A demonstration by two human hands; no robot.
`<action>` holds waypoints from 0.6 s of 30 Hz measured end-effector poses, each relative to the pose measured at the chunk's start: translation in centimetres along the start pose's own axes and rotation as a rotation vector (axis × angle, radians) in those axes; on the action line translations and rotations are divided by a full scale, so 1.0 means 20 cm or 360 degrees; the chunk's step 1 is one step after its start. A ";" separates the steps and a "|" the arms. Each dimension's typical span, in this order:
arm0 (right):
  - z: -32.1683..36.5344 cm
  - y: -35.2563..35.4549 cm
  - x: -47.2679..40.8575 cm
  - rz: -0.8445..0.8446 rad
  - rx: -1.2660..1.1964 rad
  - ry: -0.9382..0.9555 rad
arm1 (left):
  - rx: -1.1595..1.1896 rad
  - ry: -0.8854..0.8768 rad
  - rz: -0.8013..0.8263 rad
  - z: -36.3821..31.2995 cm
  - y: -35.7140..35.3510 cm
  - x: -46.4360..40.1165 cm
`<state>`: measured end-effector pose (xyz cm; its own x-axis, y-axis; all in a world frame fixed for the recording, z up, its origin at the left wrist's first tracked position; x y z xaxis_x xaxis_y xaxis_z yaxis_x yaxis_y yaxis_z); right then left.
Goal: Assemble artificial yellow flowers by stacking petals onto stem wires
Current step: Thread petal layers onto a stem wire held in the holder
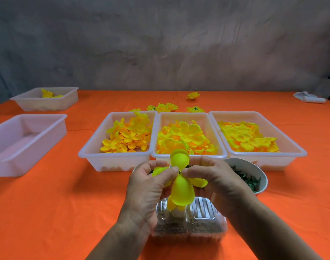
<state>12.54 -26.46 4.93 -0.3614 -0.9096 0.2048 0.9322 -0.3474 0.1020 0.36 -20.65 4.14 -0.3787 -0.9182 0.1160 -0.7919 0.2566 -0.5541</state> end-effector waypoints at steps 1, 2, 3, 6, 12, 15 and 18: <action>0.00 0.00 0.00 0.0011 -0.0013 -0.0009 | -0.0003 0.0008 -0.0007 0.00 0.00 0.00; -0.01 -0.01 0.00 0.0022 -0.0025 -0.0020 | -0.0011 0.0016 -0.0012 0.00 0.00 0.00; -0.01 -0.01 0.00 0.0038 -0.0032 -0.0033 | -0.0015 0.0025 -0.0015 0.01 0.01 -0.01; -0.03 -0.03 -0.01 0.0087 -0.0045 -0.0080 | -0.0021 0.0071 -0.0009 0.02 0.00 -0.01; -0.09 -0.03 -0.01 0.0092 -0.0085 -0.0168 | -0.0048 0.0135 -0.0018 0.04 0.01 0.00; -0.10 -0.03 -0.02 0.0094 -0.0078 -0.0177 | -0.0078 0.0157 -0.0037 0.06 0.02 0.00; -0.11 -0.03 -0.02 0.0111 -0.0082 -0.0168 | -0.0124 0.0160 -0.0042 0.06 0.03 -0.01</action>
<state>12.12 -26.36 2.58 -0.2935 -0.9040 0.3109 0.9540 -0.2978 0.0345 0.56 -20.67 2.73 -0.4000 -0.8912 0.2138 -0.8356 0.2588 -0.4846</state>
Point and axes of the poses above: each hand's wrist, its own x-axis away from the middle knuckle, its own y-axis out of the back of the hand, z = x × y, the point moved 10 cm from there along -x, towards the middle knuckle, and after that the axes turned 15 degrees about x, right-handed, at the moved point
